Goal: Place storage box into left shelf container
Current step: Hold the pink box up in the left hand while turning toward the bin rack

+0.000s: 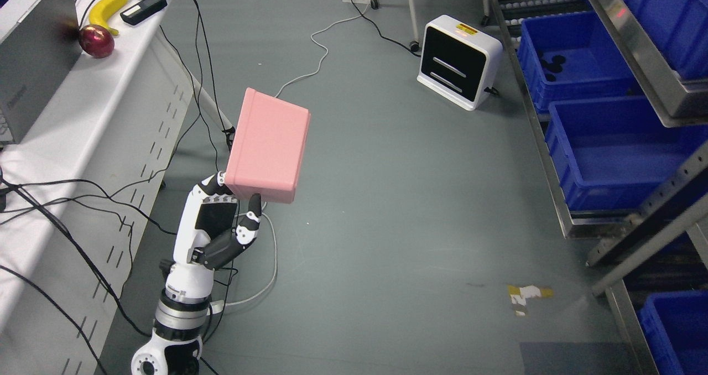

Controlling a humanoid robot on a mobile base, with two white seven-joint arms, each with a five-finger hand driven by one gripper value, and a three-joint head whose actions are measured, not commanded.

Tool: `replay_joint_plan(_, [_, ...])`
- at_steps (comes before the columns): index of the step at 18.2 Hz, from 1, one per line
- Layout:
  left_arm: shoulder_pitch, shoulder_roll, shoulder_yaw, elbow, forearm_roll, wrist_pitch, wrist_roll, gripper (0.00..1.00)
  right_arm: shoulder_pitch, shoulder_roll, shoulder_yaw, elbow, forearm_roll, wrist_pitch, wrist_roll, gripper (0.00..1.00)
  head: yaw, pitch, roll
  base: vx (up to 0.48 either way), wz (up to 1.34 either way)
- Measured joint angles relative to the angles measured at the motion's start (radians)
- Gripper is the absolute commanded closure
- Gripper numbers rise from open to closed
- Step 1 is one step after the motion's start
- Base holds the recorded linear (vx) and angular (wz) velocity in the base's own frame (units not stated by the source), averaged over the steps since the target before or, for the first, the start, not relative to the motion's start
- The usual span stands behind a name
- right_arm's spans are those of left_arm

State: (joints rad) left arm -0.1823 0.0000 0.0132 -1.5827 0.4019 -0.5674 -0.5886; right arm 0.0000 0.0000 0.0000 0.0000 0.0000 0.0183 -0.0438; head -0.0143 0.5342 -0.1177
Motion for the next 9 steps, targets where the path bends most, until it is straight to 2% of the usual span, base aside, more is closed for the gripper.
replay_joint_plan(6, [0.036,0.0,-0.027,0.001,0.0,-0.006,0.0,0.97,0.0,0.0,0.0,0.0,0.0,0.002,0.0,0.0,0.0,0.0,0.0,0.385,0.17])
replay_joint_plan(9, [0.053,0.0,-0.043,0.002,0.0,-0.007,0.0,0.97,0.0,0.0,0.0,0.0,0.0,0.002,-0.001,0.0,0.0,0.0,0.0,0.376,-0.17])
